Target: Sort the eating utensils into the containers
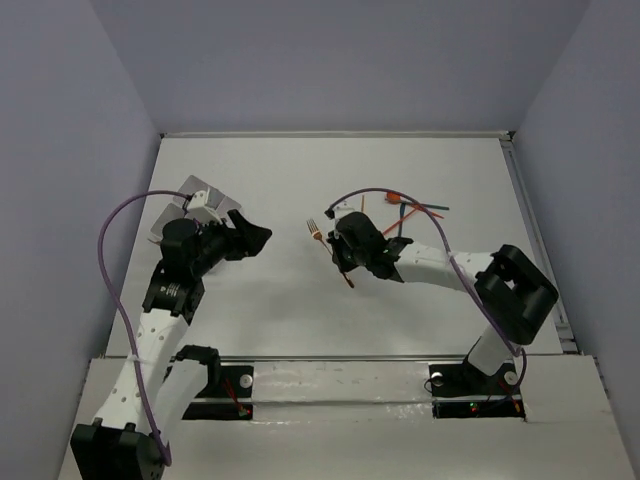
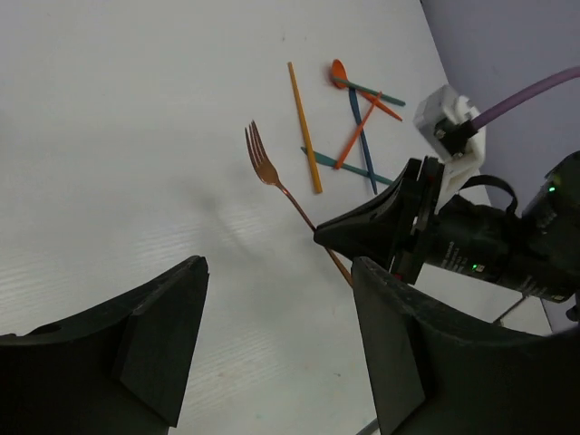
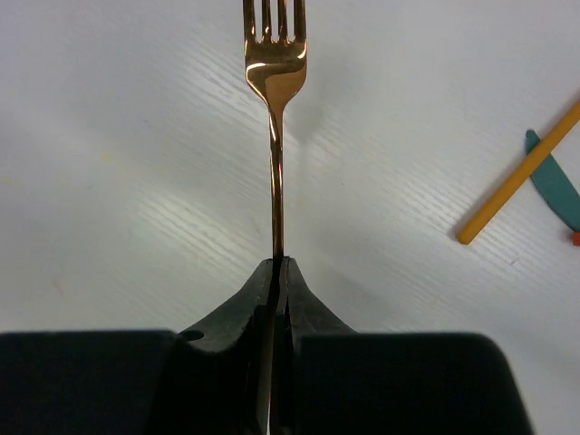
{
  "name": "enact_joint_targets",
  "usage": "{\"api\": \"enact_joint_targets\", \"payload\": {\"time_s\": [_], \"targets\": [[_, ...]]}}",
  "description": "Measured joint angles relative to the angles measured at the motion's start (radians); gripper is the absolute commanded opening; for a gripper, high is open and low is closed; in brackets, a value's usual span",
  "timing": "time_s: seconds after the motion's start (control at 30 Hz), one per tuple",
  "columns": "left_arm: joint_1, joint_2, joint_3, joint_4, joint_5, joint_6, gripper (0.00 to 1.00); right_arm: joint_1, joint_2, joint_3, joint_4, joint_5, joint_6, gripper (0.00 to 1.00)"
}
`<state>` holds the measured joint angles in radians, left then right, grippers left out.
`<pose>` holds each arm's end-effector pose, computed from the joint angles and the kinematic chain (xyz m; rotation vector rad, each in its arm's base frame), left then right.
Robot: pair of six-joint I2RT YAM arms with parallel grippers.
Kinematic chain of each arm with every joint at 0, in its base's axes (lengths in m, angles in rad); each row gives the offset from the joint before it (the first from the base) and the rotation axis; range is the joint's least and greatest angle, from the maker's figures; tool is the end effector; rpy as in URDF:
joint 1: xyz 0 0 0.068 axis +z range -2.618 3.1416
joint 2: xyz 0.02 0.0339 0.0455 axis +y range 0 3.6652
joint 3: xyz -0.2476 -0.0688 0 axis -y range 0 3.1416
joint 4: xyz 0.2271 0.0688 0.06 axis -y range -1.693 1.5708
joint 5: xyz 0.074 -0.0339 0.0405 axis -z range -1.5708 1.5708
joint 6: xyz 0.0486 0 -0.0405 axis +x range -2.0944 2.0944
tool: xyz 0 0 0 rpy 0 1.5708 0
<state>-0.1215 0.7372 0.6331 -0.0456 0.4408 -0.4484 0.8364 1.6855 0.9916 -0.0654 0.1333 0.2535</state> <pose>0.1815 -0.0431 0.2984 0.0478 1.7718 -0.7952 0.2393 0.2554 0.1763 -0.6117 2.2739 0.3898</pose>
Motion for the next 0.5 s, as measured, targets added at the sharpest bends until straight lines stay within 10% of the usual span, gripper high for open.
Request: {"api": "enact_joint_targets", "payload": {"time_s": [0.5], "targets": [[-0.259,0.184,-0.051,0.154,-0.138,-0.157,0.71,0.047,-0.187,-0.078,0.112,-0.166,-0.010,0.07]]}}
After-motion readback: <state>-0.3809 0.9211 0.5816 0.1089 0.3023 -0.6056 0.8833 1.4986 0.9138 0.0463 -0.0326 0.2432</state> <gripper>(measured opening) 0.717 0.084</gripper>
